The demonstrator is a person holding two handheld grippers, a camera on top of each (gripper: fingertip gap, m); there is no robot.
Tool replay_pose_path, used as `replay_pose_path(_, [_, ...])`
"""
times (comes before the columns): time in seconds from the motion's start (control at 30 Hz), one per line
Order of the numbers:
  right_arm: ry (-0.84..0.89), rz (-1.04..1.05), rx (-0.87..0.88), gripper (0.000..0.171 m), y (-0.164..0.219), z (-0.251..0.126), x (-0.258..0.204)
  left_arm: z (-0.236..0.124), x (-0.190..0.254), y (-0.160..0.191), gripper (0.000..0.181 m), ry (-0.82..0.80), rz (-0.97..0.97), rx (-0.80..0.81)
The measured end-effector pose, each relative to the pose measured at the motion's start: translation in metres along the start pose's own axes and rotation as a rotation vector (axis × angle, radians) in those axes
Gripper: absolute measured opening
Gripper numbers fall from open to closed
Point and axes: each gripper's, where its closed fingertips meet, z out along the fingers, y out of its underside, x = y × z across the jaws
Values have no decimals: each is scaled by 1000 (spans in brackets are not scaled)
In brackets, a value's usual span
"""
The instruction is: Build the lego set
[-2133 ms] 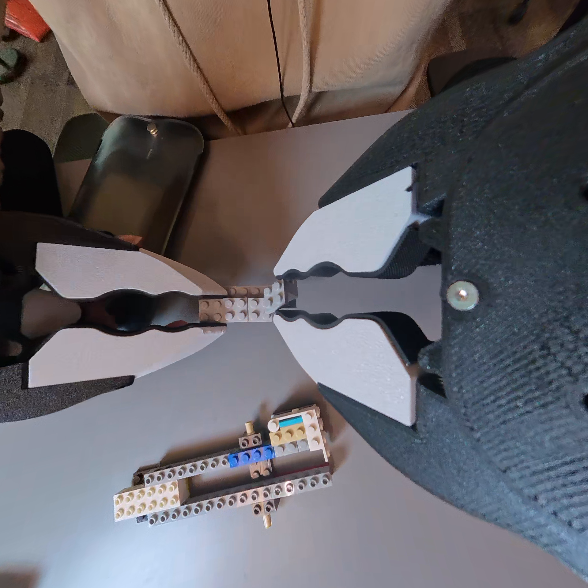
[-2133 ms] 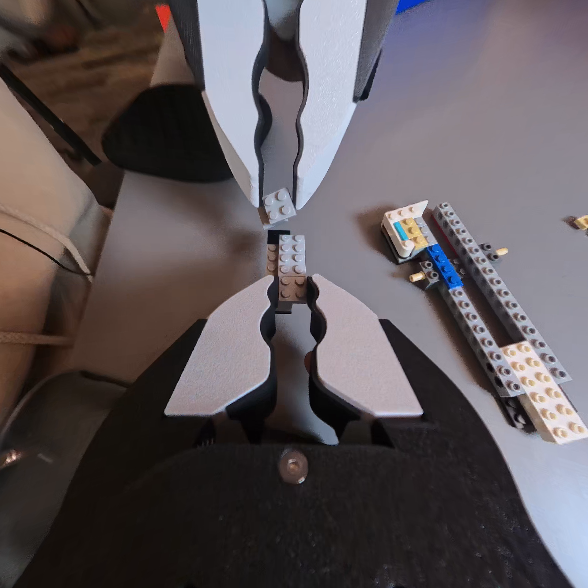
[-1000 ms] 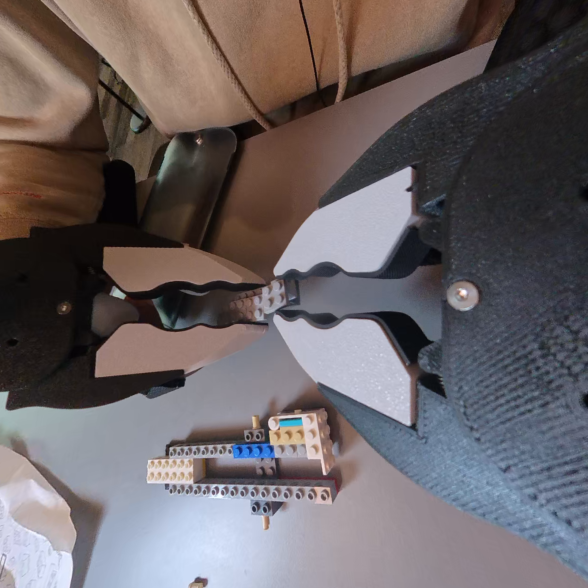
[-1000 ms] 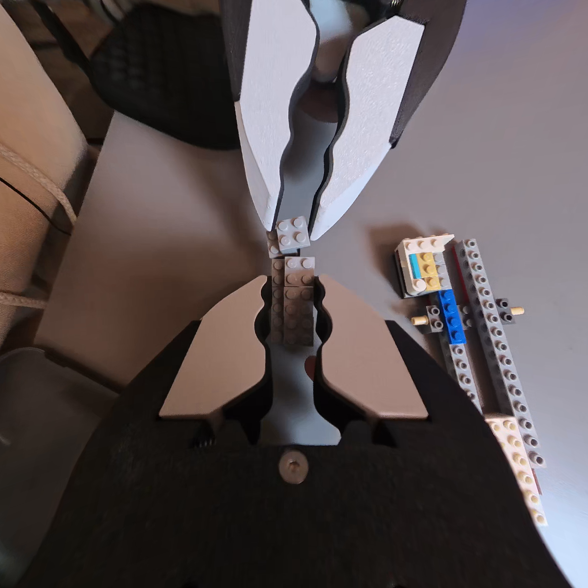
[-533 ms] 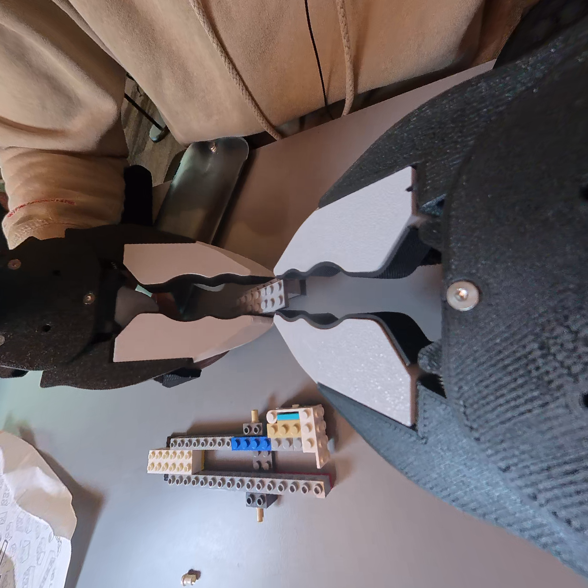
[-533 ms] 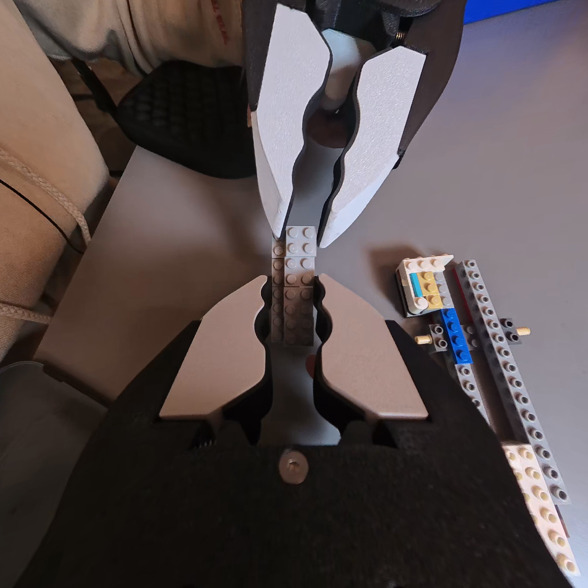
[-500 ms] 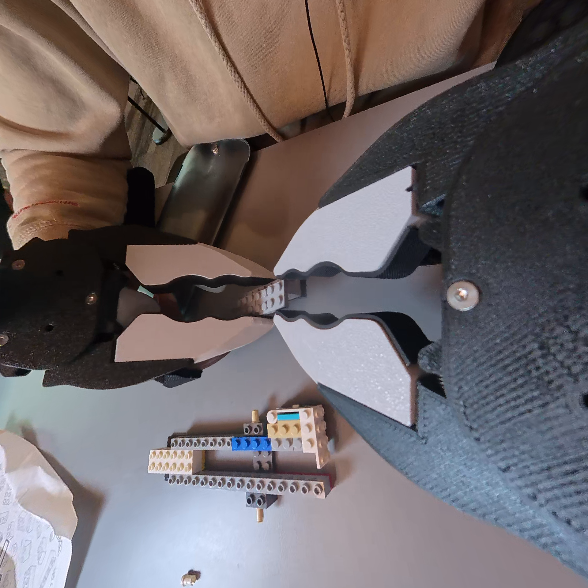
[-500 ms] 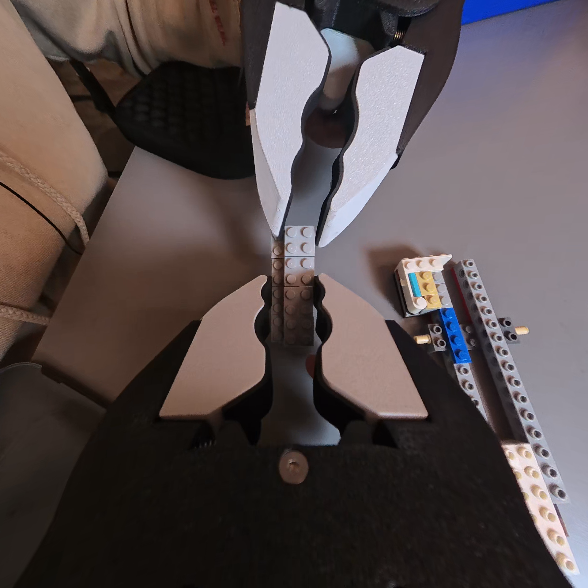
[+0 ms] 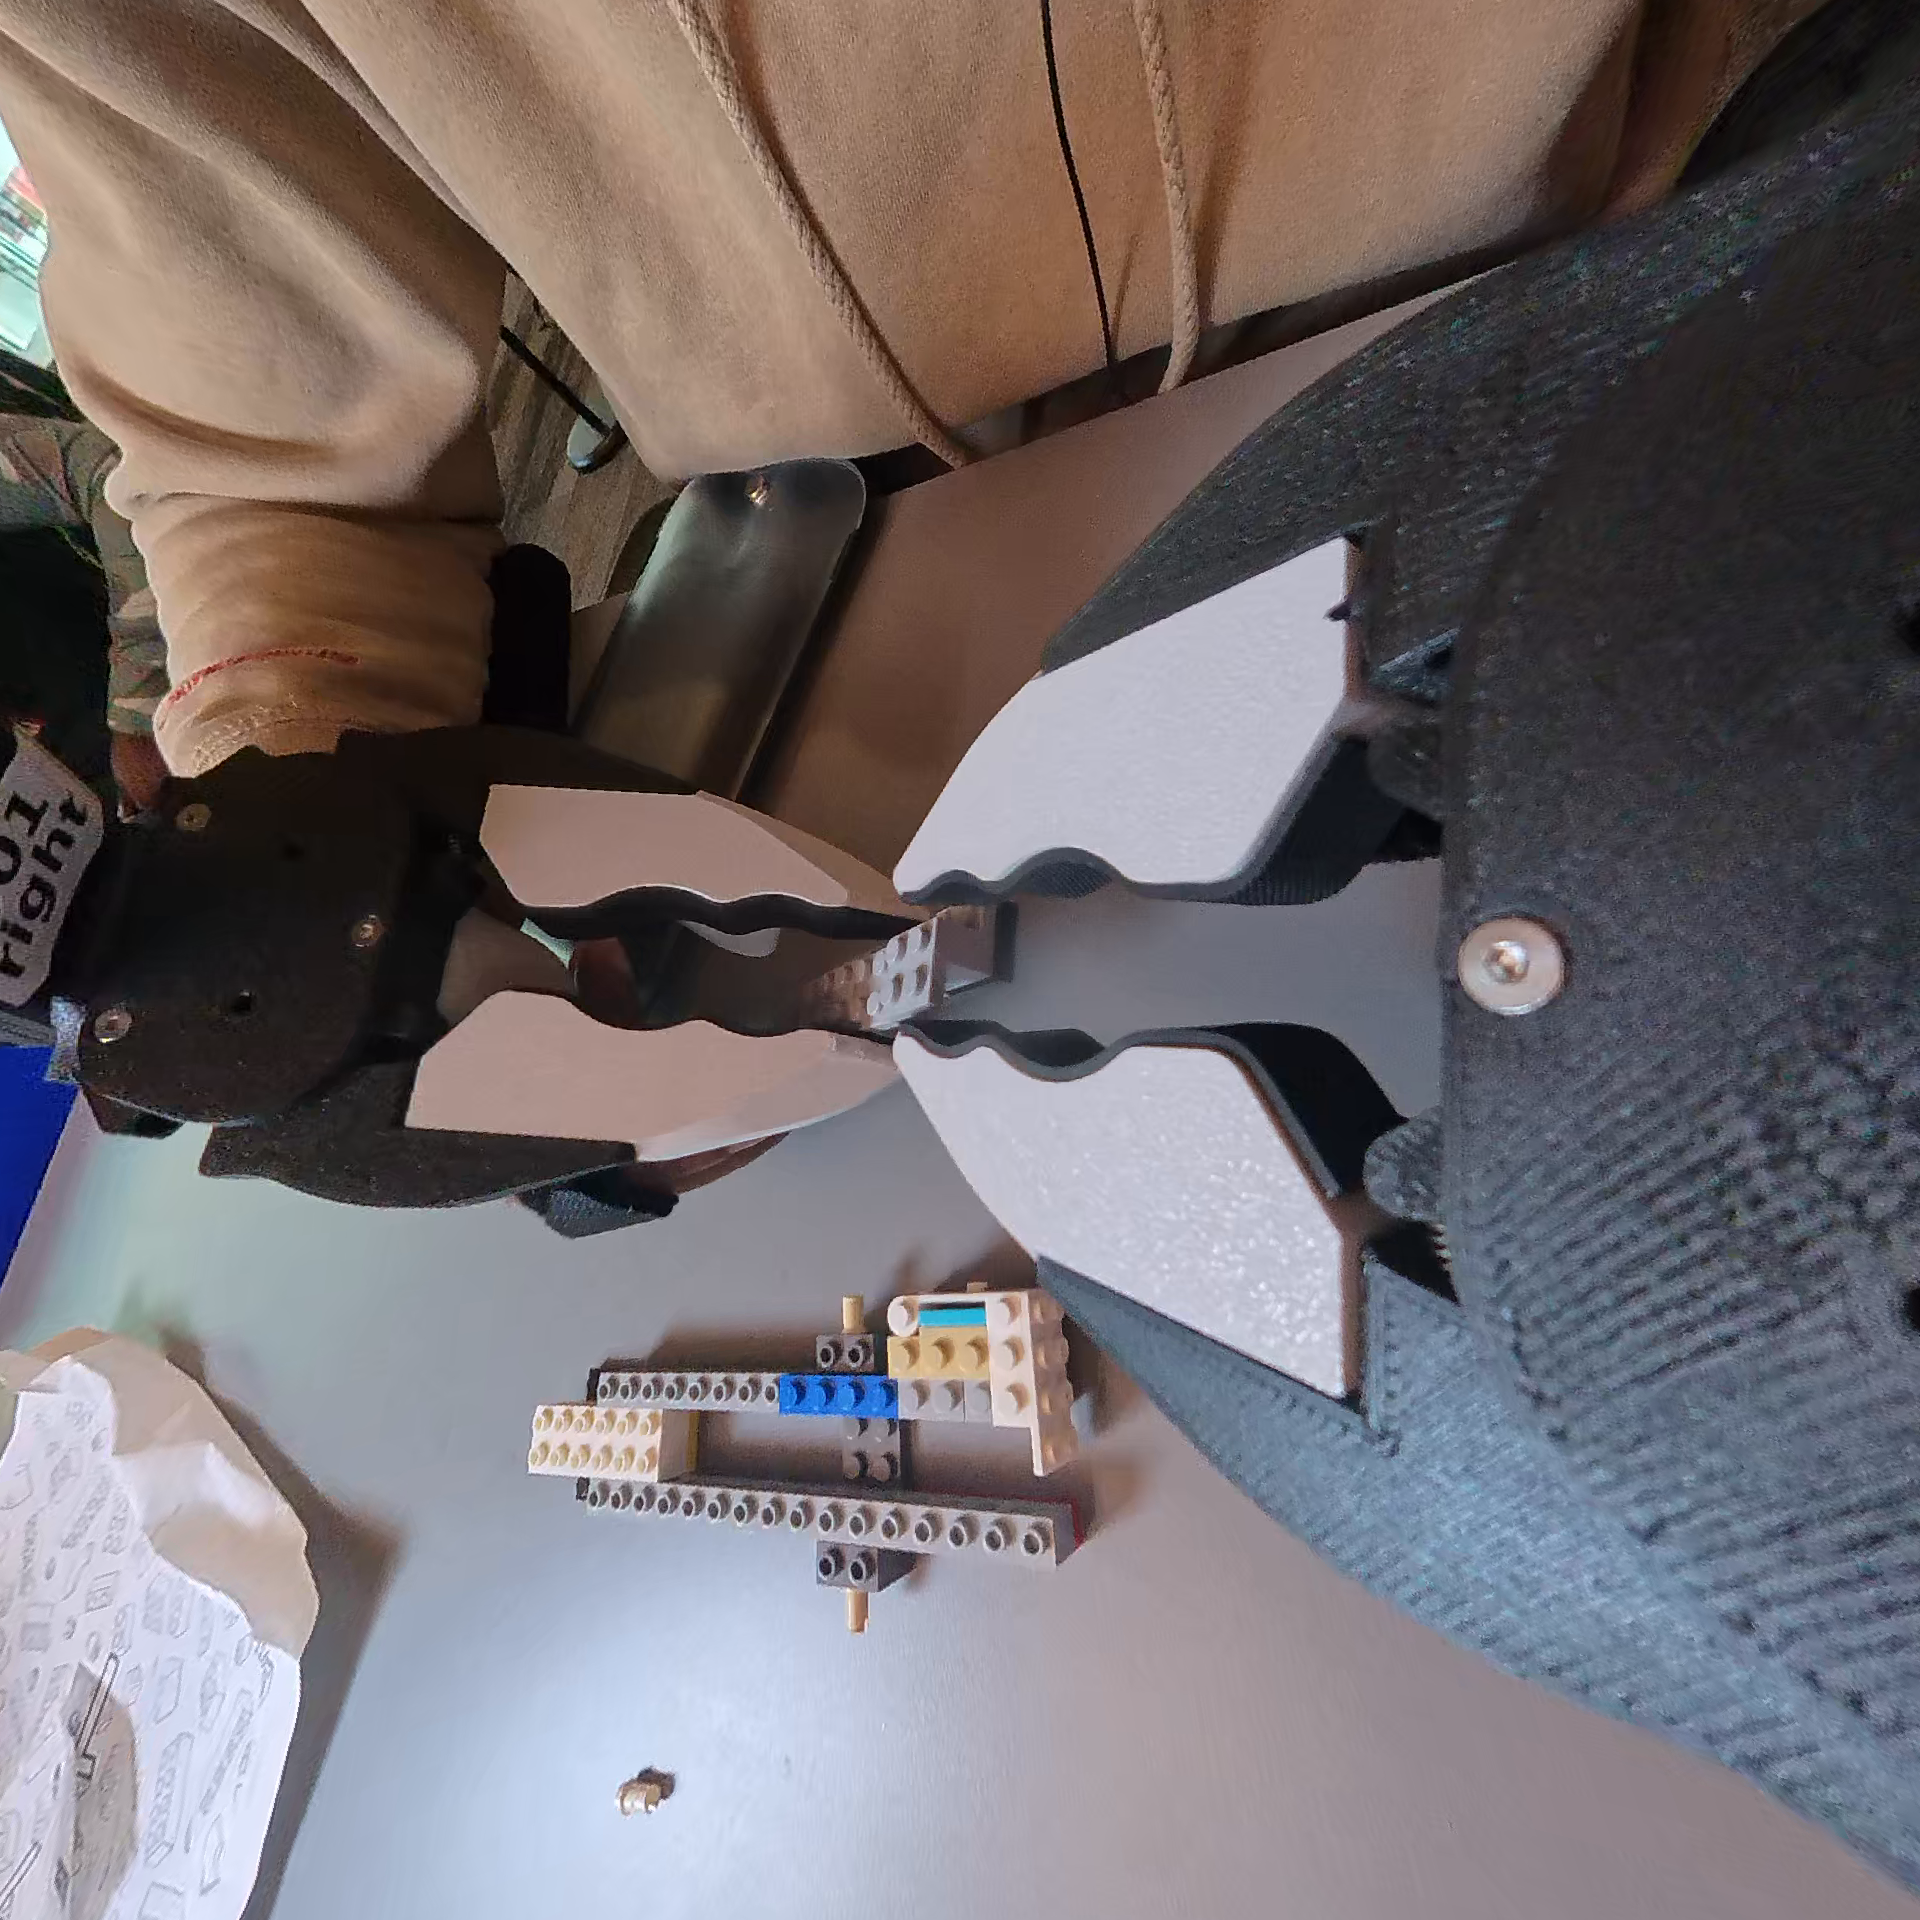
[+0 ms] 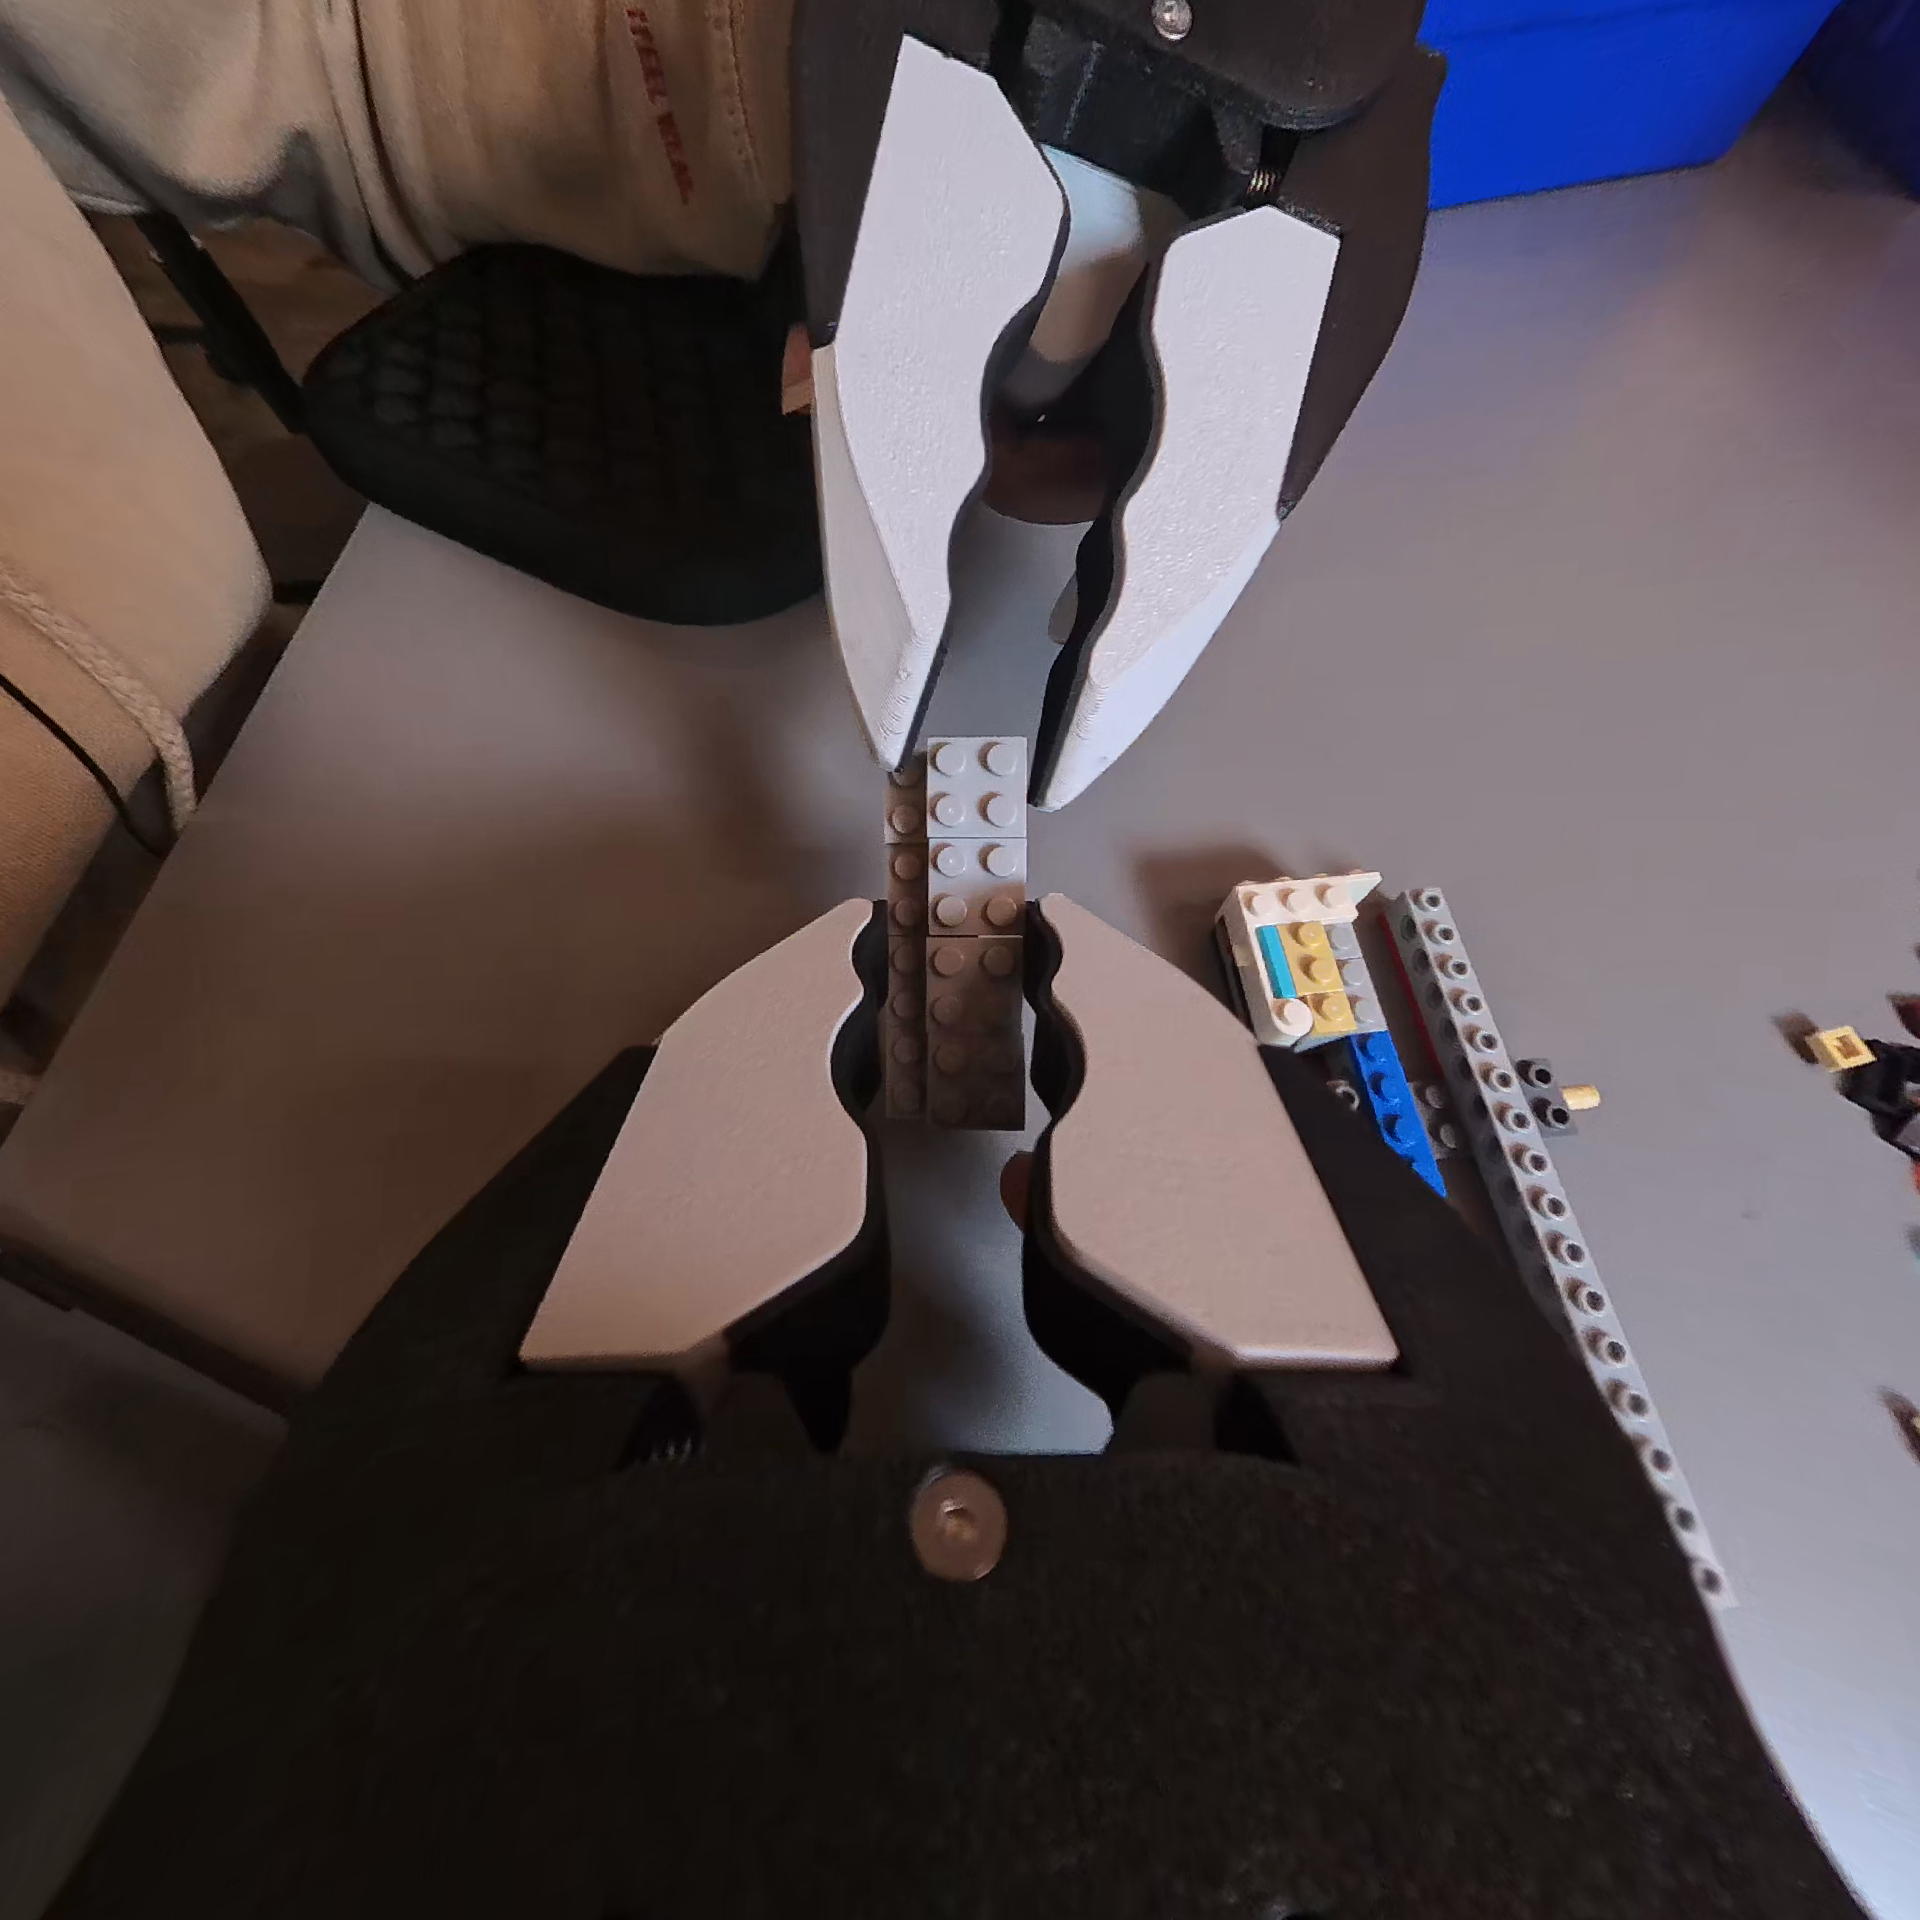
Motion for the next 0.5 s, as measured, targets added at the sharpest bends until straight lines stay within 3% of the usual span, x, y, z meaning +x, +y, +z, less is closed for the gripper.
replay_pose_path(0.5, [241,-136,50,24,-18,-11,23,-8,-21,-9,25,-161,2,33])
